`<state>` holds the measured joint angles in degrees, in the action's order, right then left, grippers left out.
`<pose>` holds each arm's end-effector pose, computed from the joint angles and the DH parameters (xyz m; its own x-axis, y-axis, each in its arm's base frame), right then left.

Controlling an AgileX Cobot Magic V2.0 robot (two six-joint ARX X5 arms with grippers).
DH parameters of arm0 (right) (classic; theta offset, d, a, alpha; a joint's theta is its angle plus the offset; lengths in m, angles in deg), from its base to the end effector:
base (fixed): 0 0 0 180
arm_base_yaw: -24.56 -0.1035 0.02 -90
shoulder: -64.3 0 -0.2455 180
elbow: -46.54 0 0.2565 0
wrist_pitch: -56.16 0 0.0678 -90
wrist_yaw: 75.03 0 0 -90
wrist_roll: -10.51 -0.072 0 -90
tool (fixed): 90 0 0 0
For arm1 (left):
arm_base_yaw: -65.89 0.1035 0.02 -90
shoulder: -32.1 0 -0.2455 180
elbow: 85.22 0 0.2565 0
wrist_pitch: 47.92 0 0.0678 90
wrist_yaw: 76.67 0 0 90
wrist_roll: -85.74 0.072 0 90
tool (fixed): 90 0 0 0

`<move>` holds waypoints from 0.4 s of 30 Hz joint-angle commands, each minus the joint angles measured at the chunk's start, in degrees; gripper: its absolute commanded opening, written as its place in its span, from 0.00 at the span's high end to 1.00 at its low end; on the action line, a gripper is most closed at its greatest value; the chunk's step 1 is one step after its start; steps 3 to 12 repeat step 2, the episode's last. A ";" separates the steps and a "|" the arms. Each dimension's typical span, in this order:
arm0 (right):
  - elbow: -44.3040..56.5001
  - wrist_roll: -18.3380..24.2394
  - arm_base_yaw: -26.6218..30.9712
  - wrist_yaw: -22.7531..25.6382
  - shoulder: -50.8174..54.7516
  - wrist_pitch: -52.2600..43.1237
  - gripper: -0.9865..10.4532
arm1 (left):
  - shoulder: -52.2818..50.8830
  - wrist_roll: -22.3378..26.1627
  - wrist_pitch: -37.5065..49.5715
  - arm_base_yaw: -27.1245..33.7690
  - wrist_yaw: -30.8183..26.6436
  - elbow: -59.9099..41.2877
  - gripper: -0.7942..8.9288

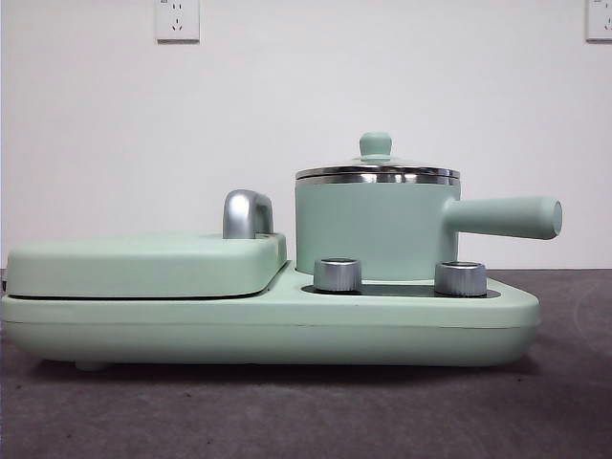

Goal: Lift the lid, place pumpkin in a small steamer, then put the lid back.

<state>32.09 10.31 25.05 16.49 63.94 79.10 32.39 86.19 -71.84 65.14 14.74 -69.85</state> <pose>0.1614 -0.0033 0.1460 0.9875 -0.0350 -0.1538 0.0353 0.9994 -0.0006 0.1603 -0.0039 0.1500 0.9874 -0.0375 -0.1536 0.0386 0.9992 0.0040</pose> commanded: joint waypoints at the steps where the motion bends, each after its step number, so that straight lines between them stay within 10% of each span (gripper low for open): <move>1: 0.26 0.28 0.07 0.04 0.15 -0.39 0.90 | -0.11 0.35 -0.31 0.15 -0.15 -1.09 0.89; 12: 0.28 0.28 0.07 0.04 0.15 -0.39 0.90 | -0.11 0.35 -0.31 0.15 -0.15 -1.09 0.89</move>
